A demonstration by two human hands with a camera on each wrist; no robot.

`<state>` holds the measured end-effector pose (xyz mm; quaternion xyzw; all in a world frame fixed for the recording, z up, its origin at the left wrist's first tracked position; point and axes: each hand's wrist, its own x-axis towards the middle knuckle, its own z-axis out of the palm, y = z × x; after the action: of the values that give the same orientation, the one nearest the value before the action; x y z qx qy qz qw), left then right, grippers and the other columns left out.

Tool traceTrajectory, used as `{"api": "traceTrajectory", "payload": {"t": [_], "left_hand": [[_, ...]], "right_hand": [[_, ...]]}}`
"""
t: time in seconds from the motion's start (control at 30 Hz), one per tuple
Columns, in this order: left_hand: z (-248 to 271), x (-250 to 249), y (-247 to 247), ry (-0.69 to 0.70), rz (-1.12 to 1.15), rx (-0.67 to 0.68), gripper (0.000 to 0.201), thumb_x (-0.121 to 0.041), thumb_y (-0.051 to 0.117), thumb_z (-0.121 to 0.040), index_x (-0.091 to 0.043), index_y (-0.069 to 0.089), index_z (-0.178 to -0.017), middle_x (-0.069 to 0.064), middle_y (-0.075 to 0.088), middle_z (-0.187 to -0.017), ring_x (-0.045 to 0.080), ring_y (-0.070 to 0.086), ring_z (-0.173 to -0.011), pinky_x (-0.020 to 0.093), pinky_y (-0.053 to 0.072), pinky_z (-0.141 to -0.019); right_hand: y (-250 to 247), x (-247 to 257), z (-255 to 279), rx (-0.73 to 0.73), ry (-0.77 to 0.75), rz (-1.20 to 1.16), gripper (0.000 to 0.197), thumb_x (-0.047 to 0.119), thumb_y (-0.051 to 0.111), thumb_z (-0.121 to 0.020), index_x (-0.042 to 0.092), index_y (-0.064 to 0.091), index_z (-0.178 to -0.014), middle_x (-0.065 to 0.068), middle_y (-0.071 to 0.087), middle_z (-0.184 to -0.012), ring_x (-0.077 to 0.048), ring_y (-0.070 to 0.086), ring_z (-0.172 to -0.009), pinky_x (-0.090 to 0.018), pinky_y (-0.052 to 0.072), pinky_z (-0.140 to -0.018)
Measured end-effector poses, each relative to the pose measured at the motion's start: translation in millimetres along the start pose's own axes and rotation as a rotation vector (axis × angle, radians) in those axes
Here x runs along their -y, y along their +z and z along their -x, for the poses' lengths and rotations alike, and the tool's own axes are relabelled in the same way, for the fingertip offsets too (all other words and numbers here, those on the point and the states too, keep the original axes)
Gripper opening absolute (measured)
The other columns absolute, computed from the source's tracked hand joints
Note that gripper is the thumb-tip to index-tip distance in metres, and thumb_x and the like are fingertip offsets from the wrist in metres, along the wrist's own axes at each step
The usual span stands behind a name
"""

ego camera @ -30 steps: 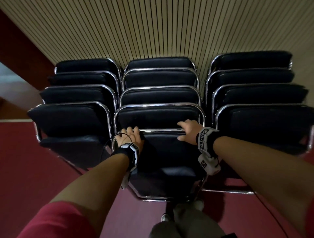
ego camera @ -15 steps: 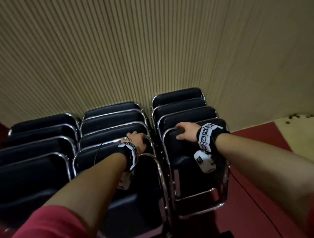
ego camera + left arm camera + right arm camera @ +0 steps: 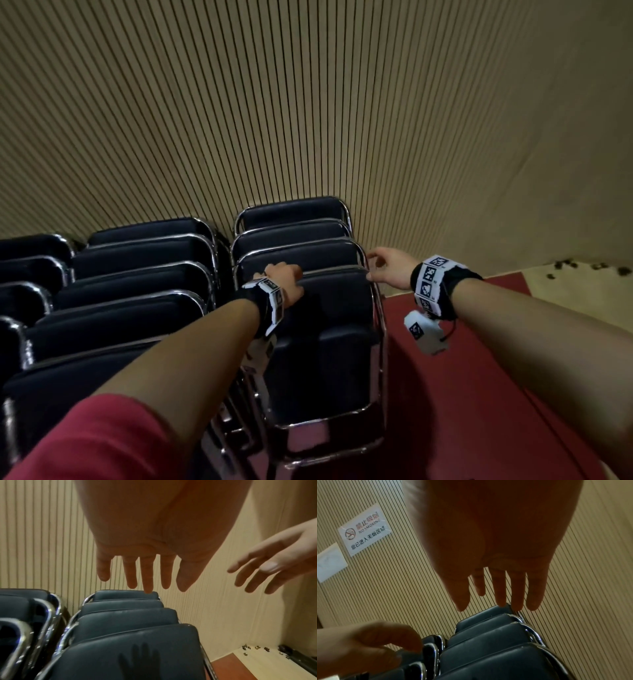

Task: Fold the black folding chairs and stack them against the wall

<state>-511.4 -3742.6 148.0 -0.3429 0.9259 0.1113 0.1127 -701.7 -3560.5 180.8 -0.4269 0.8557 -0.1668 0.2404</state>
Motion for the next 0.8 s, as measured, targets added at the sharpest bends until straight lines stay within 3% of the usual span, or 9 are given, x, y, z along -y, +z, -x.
{"api": "traceTrajectory", "payload": {"t": [0.17,0.37,0.47,0.53,0.67,0.8], "left_hand": [[-24.5,-10.5,-5.5,-0.094,0.043,0.038,0.052,-0.052,0.057,-0.077,-0.029,0.063,-0.123,0.004,0.063,-0.127,0.033,0.059,-0.116,0.044,0.049,-0.099],[-63.5,7.8,-12.6,-0.165,0.072,0.058,0.027,-0.030,0.065,-0.088,-0.019,0.069,-0.112,0.006,0.068,-0.113,0.031,0.064,-0.104,0.035,0.052,-0.090],[-94.9,26.2,-21.1,-0.201,0.087,0.063,0.012,-0.033,0.061,-0.085,-0.022,0.065,-0.085,0.005,0.070,-0.101,0.026,0.063,-0.086,0.031,0.051,-0.077],[-114.5,32.8,-24.9,-0.213,0.130,0.094,0.012,-0.034,0.061,-0.085,-0.024,0.060,-0.077,0.004,0.069,-0.098,0.023,0.062,-0.083,0.032,0.049,-0.076],[-140.2,37.8,-41.3,-0.207,0.144,0.080,0.017,-0.034,0.061,-0.089,-0.019,0.068,-0.096,0.004,0.067,-0.104,0.028,0.063,-0.096,0.043,0.053,-0.089],[-166.3,57.2,-39.7,-0.249,0.234,0.093,0.031,-0.033,0.062,-0.091,-0.019,0.067,-0.117,0.004,0.066,-0.119,0.027,0.062,-0.108,0.035,0.051,-0.092]], "right_hand": [[-11.5,-25.6,-37.9,0.067,-0.046,-0.024,0.057,0.032,0.069,-0.089,0.019,0.048,-0.141,0.000,0.058,-0.125,-0.011,0.052,-0.099,-0.024,0.038,-0.082],[-19.2,-23.3,-99.0,0.143,-0.062,0.019,0.056,0.027,0.069,-0.090,0.018,0.048,-0.141,-0.004,0.058,-0.129,-0.014,0.054,-0.103,-0.024,0.039,-0.083],[-27.4,-14.1,-132.8,0.150,-0.079,0.059,0.054,0.026,0.068,-0.090,0.018,0.049,-0.140,-0.003,0.059,-0.130,-0.013,0.053,-0.101,-0.024,0.039,-0.082],[-33.6,-8.6,-152.4,0.169,-0.068,0.082,0.057,0.028,0.068,-0.090,0.019,0.047,-0.142,-0.003,0.057,-0.131,-0.017,0.055,-0.109,-0.024,0.039,-0.085],[-37.2,0.2,-198.5,0.182,-0.051,0.101,0.059,0.030,0.069,-0.089,0.020,0.047,-0.142,-0.002,0.058,-0.122,-0.018,0.056,-0.106,-0.026,0.042,-0.083],[-30.3,0.2,-245.6,0.279,-0.044,0.166,0.059,0.029,0.069,-0.089,0.022,0.046,-0.143,-0.002,0.058,-0.128,-0.018,0.057,-0.109,-0.027,0.045,-0.089]]}}
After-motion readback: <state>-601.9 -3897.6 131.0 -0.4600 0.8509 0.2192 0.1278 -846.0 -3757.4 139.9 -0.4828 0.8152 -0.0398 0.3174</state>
